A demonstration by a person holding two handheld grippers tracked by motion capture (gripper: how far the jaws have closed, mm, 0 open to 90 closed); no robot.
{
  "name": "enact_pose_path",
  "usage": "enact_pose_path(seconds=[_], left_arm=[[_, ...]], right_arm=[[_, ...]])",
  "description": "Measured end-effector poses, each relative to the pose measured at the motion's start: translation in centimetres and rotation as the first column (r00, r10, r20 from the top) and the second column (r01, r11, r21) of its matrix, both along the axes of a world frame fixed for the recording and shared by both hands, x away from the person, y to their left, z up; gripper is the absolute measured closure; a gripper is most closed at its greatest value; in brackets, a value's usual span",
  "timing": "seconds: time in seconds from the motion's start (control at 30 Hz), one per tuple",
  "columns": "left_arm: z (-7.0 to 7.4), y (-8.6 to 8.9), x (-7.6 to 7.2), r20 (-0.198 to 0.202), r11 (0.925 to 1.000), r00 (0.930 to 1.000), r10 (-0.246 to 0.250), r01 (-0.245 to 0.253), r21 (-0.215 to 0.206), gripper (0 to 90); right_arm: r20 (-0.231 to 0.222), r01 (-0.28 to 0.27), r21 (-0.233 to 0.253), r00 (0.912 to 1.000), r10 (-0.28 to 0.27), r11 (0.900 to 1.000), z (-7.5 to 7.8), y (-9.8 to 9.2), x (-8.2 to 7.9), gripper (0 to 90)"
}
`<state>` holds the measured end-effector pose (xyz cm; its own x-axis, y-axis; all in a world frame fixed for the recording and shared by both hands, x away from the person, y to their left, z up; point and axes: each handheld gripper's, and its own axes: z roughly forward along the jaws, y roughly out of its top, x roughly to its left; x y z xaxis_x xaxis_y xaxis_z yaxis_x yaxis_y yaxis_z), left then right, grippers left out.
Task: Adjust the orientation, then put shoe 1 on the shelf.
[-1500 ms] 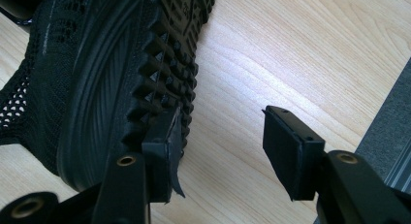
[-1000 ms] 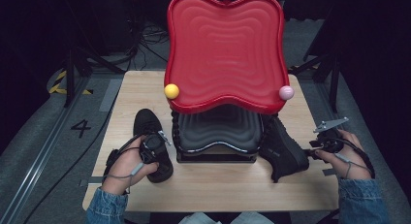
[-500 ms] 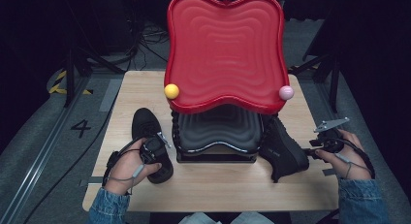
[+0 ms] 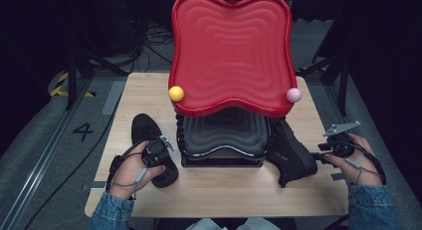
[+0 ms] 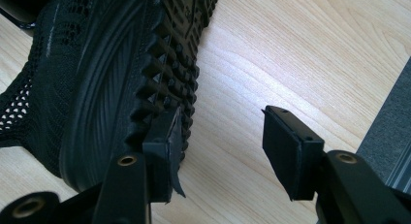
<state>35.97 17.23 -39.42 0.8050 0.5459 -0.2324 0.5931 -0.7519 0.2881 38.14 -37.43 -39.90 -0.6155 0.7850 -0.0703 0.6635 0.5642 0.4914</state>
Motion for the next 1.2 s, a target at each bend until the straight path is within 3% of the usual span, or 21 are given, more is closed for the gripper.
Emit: enact_pose_path(seconds=[0.07,0.27,0.6,0.87,1.0,1.2], left_arm=[[0.4,0.0,0.0,0.016,0.9999,0.9998,-0.008,0.008,-0.010,86.0],[2.1,0.1,-0.4,0.008,0.9980,0.9990,-0.043,0.043,-0.046,85.8],[5.4,0.1,-1.0,0.031,0.9959,0.9966,-0.077,0.078,-0.046,85.6],[9.0,-0.1,-1.1,0.059,0.9975,0.9958,-0.070,0.070,-0.002,85.4],[10.7,-0.2,-1.2,0.069,0.9955,0.9933,-0.093,0.091,0.025,85.4],[13.2,-0.3,-1.7,0.088,0.9931,0.9892,-0.117,0.117,0.015,85.3]], right_arm=[[0.001,0.004,0.006,1.0000,-0.004,1.000,0.0,0.0,-0.1,49.2],[0.013,0.008,0.012,0.9999,-0.008,1.000,0.2,-0.1,-0.3,48.8],[0.016,0.007,0.012,0.9998,-0.008,1.000,0.3,-0.1,-0.4,49.1],[0.020,0.009,0.022,0.9998,-0.009,1.000,0.3,-0.4,-0.4,48.6],[0.019,0.009,0.024,0.9998,-0.010,1.000,0.4,-0.4,-0.4,48.5],[0.019,0.011,0.028,0.9998,-0.011,1.000,0.3,-0.5,-0.4,48.5]])
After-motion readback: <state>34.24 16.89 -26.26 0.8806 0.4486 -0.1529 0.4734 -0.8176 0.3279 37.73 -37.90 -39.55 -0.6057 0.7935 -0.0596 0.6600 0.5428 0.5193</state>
